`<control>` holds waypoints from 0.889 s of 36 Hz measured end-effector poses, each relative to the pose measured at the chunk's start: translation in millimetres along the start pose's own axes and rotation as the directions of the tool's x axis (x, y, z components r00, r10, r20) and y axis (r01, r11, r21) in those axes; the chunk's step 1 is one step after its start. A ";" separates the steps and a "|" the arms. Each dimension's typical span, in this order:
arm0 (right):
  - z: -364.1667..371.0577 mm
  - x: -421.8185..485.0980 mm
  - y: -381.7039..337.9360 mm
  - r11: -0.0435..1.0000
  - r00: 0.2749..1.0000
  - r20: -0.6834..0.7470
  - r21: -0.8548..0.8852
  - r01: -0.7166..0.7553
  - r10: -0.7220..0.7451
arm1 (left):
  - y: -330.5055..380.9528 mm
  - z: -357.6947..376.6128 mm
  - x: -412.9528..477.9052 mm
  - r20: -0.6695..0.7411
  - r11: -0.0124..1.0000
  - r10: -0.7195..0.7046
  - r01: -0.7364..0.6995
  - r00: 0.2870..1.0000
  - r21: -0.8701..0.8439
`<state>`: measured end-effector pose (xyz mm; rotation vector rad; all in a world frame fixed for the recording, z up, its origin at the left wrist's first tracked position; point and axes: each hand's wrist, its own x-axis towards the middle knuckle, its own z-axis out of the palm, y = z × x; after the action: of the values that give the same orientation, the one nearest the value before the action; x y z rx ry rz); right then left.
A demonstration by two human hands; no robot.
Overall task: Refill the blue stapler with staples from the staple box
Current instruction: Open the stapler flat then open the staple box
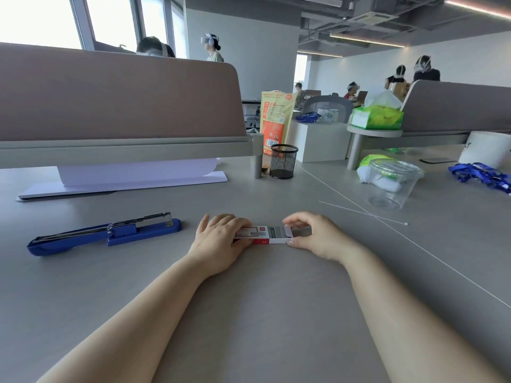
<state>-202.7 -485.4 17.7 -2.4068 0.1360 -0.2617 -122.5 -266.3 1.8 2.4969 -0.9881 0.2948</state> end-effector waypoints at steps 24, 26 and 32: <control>5.6 1.6 -8.0 0.999 0.992 -0.117 0.000 0.047 -0.046 | -4.1 0.3 1.9 -0.098 0.997 0.061 -0.066 0.993 -0.043; 5.2 2.4 -7.2 0.999 0.992 -0.123 0.005 0.033 -0.032 | -3.8 -0.1 1.8 -0.096 0.997 0.058 -0.063 0.994 -0.042; 6.0 1.2 -8.3 0.999 0.994 -0.109 -0.036 0.022 -0.025 | -4.1 -0.3 1.7 -0.090 0.997 0.056 -0.060 0.994 -0.044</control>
<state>-199.9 -475.6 19.0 -2.4304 0.1635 -0.4056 -118.5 -264.5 1.4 2.3943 -1.0207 0.3931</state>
